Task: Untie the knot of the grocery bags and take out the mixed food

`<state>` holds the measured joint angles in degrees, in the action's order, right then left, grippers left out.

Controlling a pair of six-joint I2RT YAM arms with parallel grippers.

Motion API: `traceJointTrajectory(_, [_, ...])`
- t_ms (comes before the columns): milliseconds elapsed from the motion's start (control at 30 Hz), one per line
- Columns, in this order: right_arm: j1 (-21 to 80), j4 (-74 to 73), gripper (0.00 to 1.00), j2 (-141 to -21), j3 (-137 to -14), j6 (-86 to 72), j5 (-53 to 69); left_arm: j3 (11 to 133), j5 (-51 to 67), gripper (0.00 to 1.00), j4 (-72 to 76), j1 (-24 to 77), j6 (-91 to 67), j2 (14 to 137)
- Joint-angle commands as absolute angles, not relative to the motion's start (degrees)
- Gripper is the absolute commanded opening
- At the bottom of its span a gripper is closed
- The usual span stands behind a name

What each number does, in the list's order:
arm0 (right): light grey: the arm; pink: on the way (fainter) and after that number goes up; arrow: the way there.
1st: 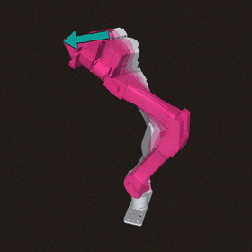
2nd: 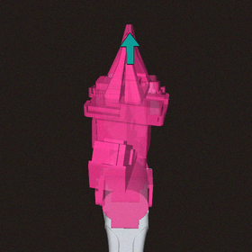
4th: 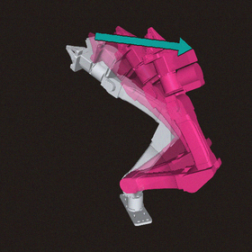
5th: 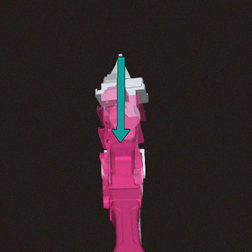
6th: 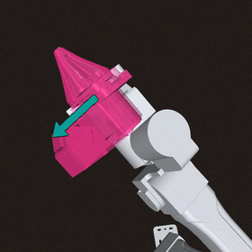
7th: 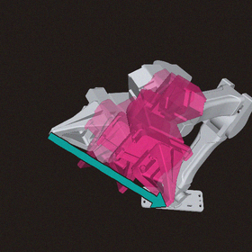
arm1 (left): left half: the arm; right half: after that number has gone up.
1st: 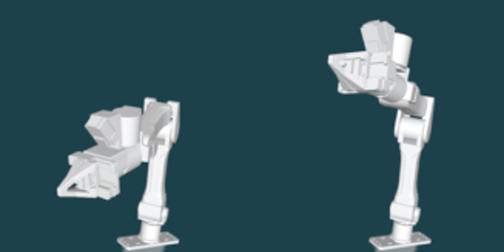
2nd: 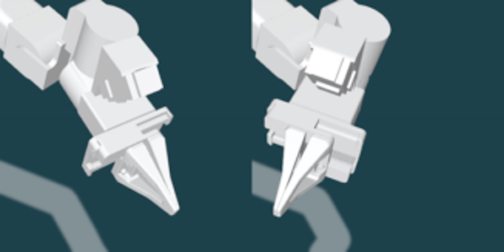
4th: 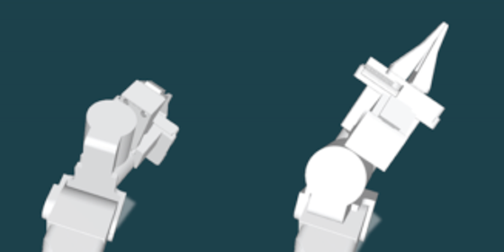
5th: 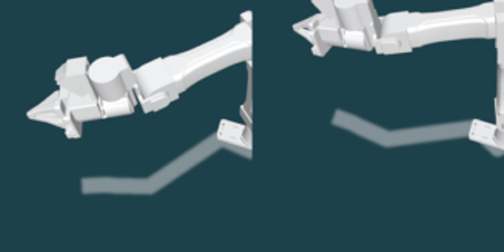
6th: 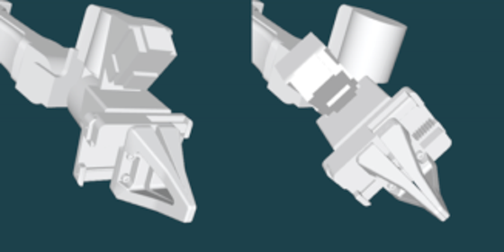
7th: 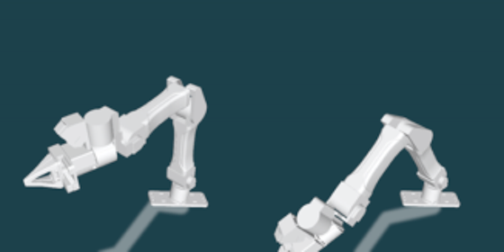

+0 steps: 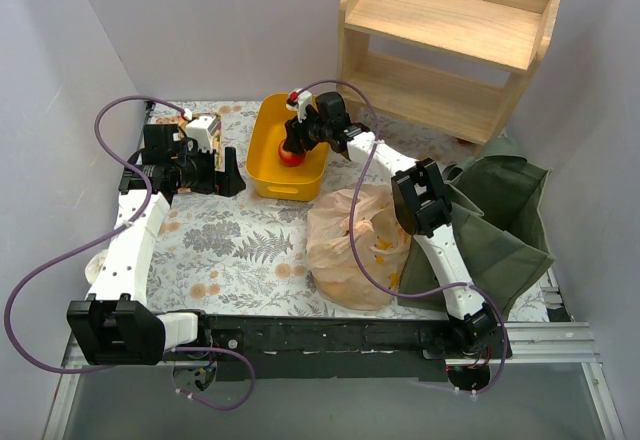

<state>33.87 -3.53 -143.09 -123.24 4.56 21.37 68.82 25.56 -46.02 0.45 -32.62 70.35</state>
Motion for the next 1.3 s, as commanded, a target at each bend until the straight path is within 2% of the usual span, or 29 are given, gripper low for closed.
traceJointTrajectory(0, [33.0,1.4,0.67,-143.6,-125.9,2.4,23.5,70.9,27.5,0.98,-46.3,0.3,-31.2,70.4])
traceJointTrajectory(100, [33.0,2.5,0.8,-142.1,-125.2,2.6,23.7,70.1,29.5,0.98,-45.0,0.2,-32.2,71.0])
traceJointTrajectory(133, [33.0,2.8,0.93,-140.7,-125.0,2.7,24.1,69.9,30.0,0.98,-44.5,0.2,-32.5,71.2])
traceJointTrajectory(233, [33.0,3.5,0.98,-136.9,-125.0,2.2,26.2,69.9,31.0,0.98,-42.4,0.2,-33.6,72.9])
traceJointTrajectory(400, [33.7,3.3,0.98,-127.4,-122.9,-0.9,30.0,71.0,30.0,0.98,-36.3,0.2,-36.0,78.1])
traceJointTrajectory(633, [35.2,0.6,0.98,-104.5,-109.1,1.9,30.1,75.8,23.2,0.95,-27.2,0.2,-41.7,88.0])
traceJointTrajectory(800, [38.0,-5.8,0.98,-90.6,-95.3,10.4,27.6,82.3,21.9,0.82,-23.1,0.2,-43.2,95.2])
traceJointTrajectory(833, [38.5,-8.6,0.98,-86.1,-93.5,12.2,26.0,83.7,22.0,0.74,-23.2,0.2,-42.7,96.6])
traceJointTrajectory(900, [39.1,-12.9,0.98,-80.0,-88.8,16.6,25.0,85.9,22.8,0.68,-23.7,0.2,-42.4,100.2])
traceJointTrajectory(933, [39.3,-15.1,0.98,-78.2,-87.4,18.3,24.2,87.9,23.3,0.6,-23.9,0.2,-42.4,101.2])
traceJointTrajectory(1033, [39.2,-24.3,0.98,-70.8,-81.4,25.0,21.3,90.7,25.1,0.51,-24.3,0.2,-42.1,104.8])
traceJointTrajectory(1167, [39.2,-30.8,0.96,-61.7,-73.2,31.2,18.2,92.9,26.2,0.49,-24.9,0.3,-41.8,107.7])
traceJointTrajectory(1267, [39.2,-32.5,0.91,-56.7,-69.7,31.6,16.9,93.3,26.6,0.5,-25.0,0.4,-41.3,109.2])
